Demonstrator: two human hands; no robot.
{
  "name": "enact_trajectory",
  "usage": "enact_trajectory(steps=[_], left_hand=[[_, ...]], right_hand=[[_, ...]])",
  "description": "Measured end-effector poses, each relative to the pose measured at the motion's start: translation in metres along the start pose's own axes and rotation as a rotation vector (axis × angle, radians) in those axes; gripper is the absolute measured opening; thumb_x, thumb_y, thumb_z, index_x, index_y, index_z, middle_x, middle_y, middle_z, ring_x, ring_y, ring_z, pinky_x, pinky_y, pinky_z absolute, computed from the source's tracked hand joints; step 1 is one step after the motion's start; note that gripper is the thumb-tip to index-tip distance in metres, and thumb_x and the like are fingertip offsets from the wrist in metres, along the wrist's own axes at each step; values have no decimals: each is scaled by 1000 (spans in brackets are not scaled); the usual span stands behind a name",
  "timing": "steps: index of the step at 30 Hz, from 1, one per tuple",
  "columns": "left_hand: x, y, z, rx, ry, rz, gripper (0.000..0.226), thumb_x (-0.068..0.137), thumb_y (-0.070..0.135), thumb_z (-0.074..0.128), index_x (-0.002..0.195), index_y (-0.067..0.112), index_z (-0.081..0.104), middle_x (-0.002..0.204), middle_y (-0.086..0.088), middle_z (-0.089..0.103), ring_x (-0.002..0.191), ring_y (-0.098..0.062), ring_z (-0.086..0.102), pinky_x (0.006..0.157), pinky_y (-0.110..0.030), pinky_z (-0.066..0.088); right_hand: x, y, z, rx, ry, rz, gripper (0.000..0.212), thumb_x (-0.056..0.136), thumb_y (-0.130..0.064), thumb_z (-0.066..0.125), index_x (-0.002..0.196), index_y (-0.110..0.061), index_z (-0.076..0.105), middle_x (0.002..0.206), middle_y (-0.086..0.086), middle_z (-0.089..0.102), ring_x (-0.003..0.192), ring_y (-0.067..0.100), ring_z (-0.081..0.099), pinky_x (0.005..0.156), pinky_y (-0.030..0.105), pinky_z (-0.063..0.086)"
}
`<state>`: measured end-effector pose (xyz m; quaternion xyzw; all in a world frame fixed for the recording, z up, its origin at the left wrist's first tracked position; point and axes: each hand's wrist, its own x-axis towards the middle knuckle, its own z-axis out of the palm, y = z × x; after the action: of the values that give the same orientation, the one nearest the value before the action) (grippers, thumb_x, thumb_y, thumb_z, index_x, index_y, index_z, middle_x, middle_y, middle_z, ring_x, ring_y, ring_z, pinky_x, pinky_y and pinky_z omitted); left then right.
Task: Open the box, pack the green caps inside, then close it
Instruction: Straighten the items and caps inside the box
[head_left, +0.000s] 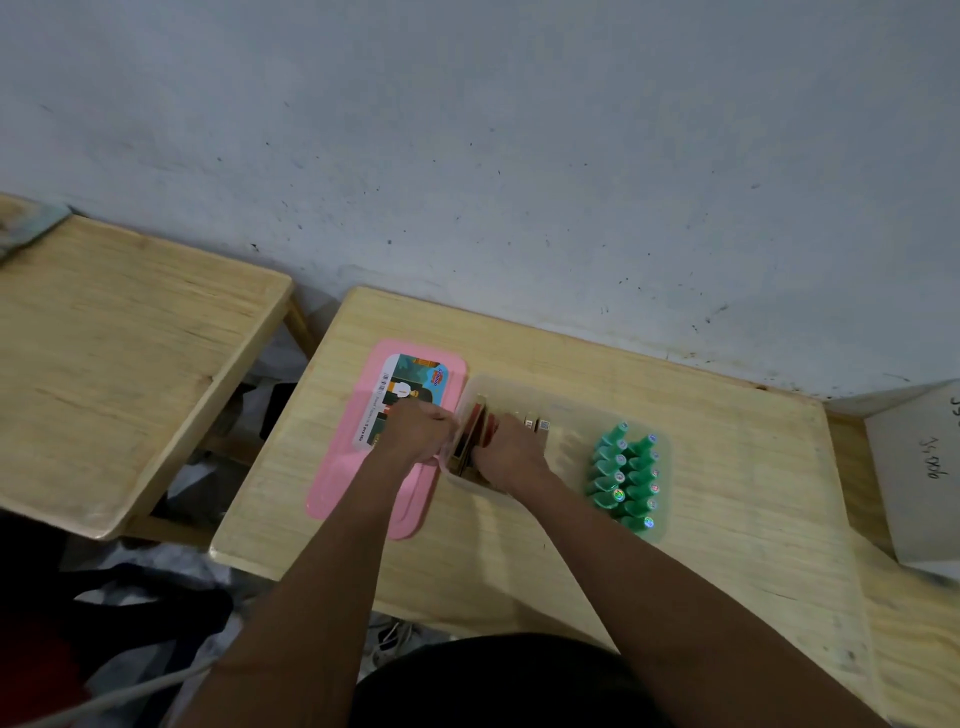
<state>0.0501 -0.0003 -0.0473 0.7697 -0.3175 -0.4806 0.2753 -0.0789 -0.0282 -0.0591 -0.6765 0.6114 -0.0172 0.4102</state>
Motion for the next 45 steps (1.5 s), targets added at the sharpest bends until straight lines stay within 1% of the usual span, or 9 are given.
enact_trajectory(steps=[4,9,12,16,23,29,36,42,45], left_hand=[[1,-2,1,-12,21,0,10,88,9,61,90,10,71,99,-12,68,75,-19,63,50,-23,52],[1,-3,1,-7,18,9,15,89,11,61,99,6,71,103,-11,65,87,-24,62,57,-28,55],[1,-3,1,17,14,13,17,89,12,62,102,6,70,108,-13,65,88,-23,63,54,-24,53],[2,-2,0,28,15,9,17,89,13,62,102,6,70,111,-13,65,83,-21,62,53,-23,53],[1,-6,2,45,48,46,20,89,14,61,105,5,70,107,-13,67,81,-20,62,58,-26,57],[2,-7,2,47,48,59,20,89,13,61,105,5,70,103,-10,66,78,-18,62,65,-32,59],[2,-6,2,47,45,49,19,88,14,62,103,6,70,105,-10,65,82,-19,62,64,-32,59],[3,-7,2,48,44,53,20,89,14,62,105,6,70,107,-10,65,75,-14,60,62,-29,58],[2,-7,2,44,50,58,22,89,14,62,108,5,69,108,-12,66,81,-20,62,64,-31,59]], right_hand=[[4,3,6,-29,-15,-81,22,91,-10,48,73,-15,62,91,14,71,78,28,61,65,31,44],[19,23,-14,-173,9,-41,29,89,-14,44,105,-19,68,112,6,69,102,28,64,83,34,53],[31,29,-27,-210,60,-54,44,93,-17,45,134,-27,53,137,-2,57,122,21,54,97,33,45],[40,27,-26,-304,-59,-135,48,95,-20,46,142,-27,43,143,-1,51,128,22,49,103,38,44],[45,26,-20,-268,-73,-234,26,93,-15,50,114,-14,66,115,11,62,103,30,61,86,42,52],[45,30,-20,-154,11,-198,30,93,-24,58,121,-15,65,122,5,62,110,21,58,93,32,46],[40,30,-15,216,180,-73,8,82,-18,68,89,-20,65,86,-7,64,83,12,60,75,27,50],[35,33,-13,508,177,54,24,78,-9,72,99,-16,62,91,1,62,90,21,64,84,41,57],[33,37,-13,503,167,51,28,79,-5,71,102,-17,60,91,0,63,87,19,63,82,38,57]])
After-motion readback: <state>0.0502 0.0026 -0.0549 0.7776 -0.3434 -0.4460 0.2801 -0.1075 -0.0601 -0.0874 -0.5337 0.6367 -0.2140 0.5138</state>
